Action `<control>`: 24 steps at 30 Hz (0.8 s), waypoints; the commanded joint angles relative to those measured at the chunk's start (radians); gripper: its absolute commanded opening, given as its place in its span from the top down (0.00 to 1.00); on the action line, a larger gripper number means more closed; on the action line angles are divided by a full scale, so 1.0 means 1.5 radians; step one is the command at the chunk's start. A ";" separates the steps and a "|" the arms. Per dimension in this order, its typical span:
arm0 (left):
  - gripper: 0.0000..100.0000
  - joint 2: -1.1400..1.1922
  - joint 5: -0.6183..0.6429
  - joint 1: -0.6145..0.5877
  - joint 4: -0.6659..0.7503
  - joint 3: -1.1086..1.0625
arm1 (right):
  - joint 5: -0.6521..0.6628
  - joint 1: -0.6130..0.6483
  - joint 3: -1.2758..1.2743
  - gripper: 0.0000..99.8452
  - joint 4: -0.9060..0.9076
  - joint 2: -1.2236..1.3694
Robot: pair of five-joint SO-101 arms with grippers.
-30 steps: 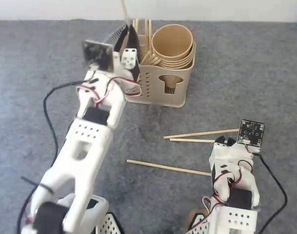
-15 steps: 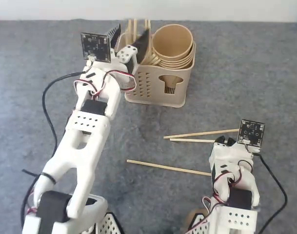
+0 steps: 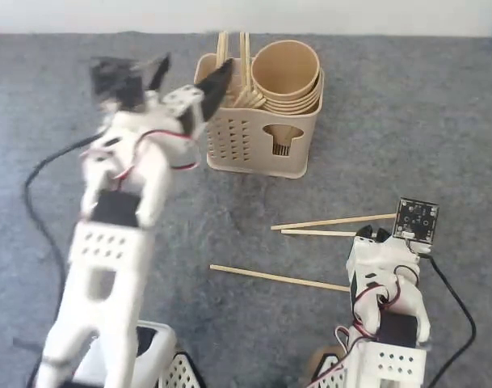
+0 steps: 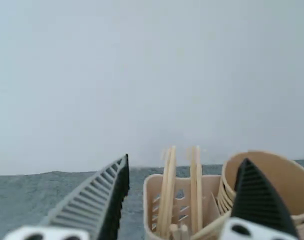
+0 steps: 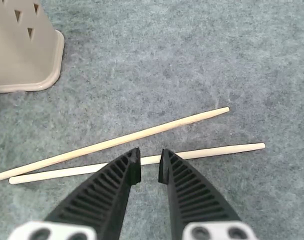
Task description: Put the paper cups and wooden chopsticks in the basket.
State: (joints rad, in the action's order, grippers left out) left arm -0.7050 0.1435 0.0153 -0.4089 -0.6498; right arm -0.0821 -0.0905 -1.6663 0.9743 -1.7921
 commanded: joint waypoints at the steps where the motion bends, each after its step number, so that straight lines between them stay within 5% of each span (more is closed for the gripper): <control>1: 0.68 -0.132 0.002 -0.065 -0.091 0.040 | 0.007 -0.009 -0.009 0.93 -0.010 -0.015; 13: 0.68 -0.236 0.006 -0.251 -0.391 -0.044 | 0.077 0.013 0.034 0.93 0.070 -0.013; 19: 0.68 -0.238 0.006 -0.356 -0.372 -0.218 | 0.157 0.110 0.072 0.93 0.105 -0.011; 24: 0.68 -0.238 0.003 -0.470 -0.264 -0.362 | 0.254 0.175 0.105 0.93 0.108 -0.008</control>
State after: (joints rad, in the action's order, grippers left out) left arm -1.0395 0.1435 -0.6061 -0.9030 -1.1239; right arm 0.1987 0.1120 -1.6111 1.1308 -1.7937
